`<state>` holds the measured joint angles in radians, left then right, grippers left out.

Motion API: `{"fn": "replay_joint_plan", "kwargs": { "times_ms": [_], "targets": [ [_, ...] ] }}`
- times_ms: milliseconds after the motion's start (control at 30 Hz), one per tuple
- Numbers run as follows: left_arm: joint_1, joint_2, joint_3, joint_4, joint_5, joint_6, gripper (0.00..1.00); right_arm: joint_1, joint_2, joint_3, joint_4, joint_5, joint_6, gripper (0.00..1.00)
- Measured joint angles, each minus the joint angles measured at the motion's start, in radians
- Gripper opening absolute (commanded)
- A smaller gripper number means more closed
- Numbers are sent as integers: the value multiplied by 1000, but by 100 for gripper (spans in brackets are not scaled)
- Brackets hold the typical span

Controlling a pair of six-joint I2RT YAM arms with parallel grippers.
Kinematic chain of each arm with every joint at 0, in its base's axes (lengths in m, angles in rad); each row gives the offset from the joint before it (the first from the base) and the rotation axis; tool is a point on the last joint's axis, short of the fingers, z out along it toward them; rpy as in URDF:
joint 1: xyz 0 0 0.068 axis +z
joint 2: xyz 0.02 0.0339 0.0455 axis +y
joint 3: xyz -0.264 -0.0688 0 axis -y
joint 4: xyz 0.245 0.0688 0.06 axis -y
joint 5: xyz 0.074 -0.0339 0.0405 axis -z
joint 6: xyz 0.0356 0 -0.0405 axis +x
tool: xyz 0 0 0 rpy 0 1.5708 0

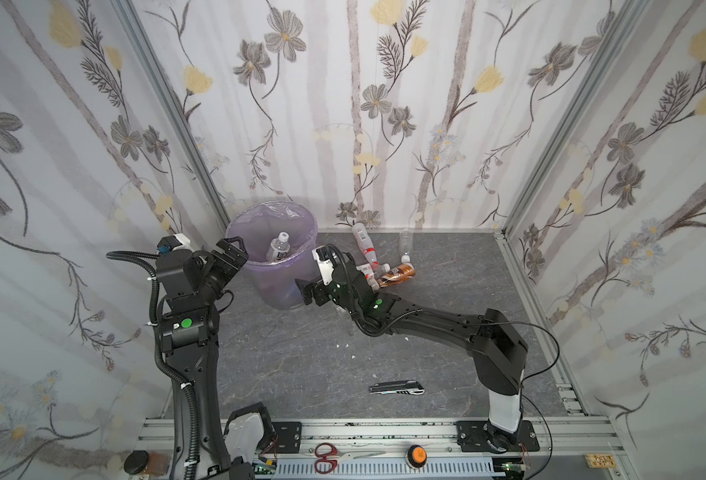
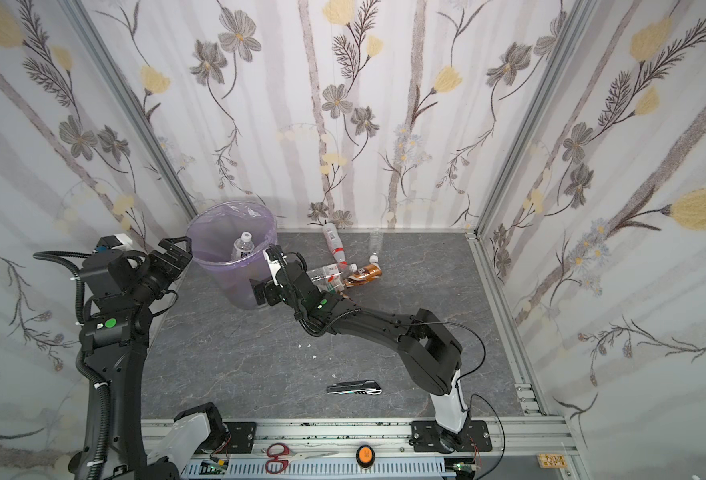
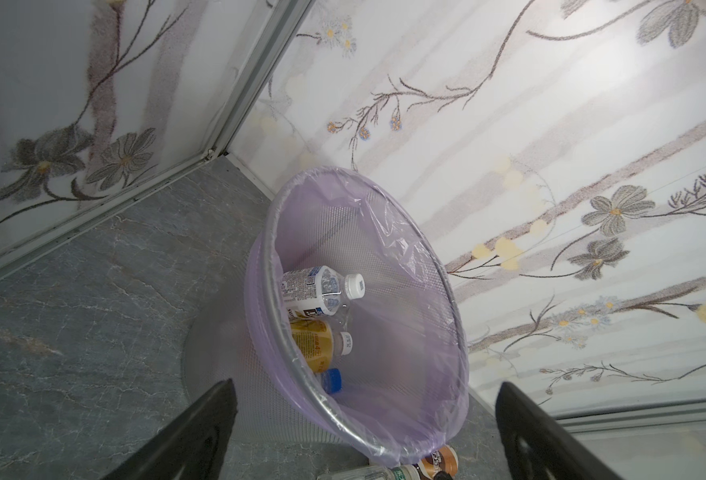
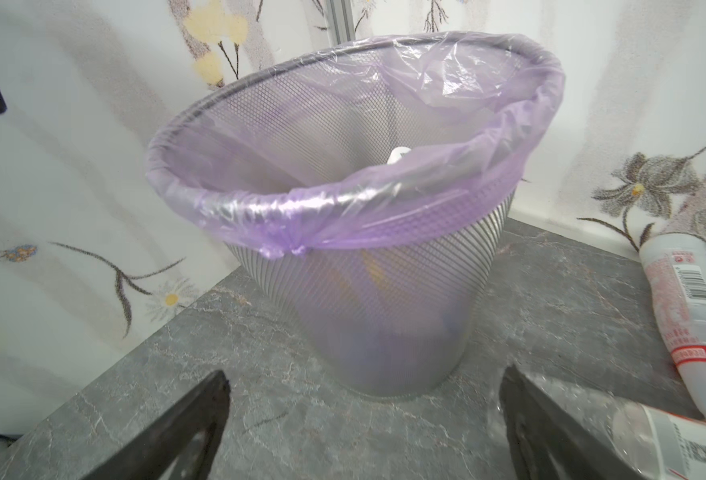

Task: Throw the plastic bottles in the bin
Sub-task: 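Move the right gripper over the bottle pile while left gripper lowers toward it, then close the right gripper on the green-labelled bottle cap while left gripper hovers nearby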

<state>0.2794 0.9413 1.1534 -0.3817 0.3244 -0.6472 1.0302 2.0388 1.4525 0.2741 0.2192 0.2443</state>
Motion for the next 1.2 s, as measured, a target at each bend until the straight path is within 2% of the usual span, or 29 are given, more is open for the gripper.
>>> {"fn": "replay_joint_plan", "kwargs": {
  "times_ms": [133,233,333,367,533,633,800,1000,1200],
  "targets": [
    [-129,-26,31,0,-48,13,100,-39,-150,-170,18,10,16,100],
    [-295,-31,43,1,-122,19,100,-102,-249,-294,37,16,48,100],
    [-504,-16,51,1,-243,38,100,-177,-319,-380,46,14,77,100],
    [-589,-1,55,2,-296,46,100,-209,-336,-404,49,10,89,100],
    [-897,127,71,6,-514,72,100,-357,-360,-469,50,-70,155,100],
    [-1015,221,63,13,-586,69,100,-422,-336,-480,55,-152,209,100],
    [-1055,271,-45,68,-616,8,100,-499,-241,-481,77,-301,301,100],
    [-1056,289,-185,155,-577,-92,100,-515,-116,-433,116,-455,380,100],
    [-1029,323,-291,243,-498,-190,100,-525,-13,-369,156,-557,443,100]
  ]
}}
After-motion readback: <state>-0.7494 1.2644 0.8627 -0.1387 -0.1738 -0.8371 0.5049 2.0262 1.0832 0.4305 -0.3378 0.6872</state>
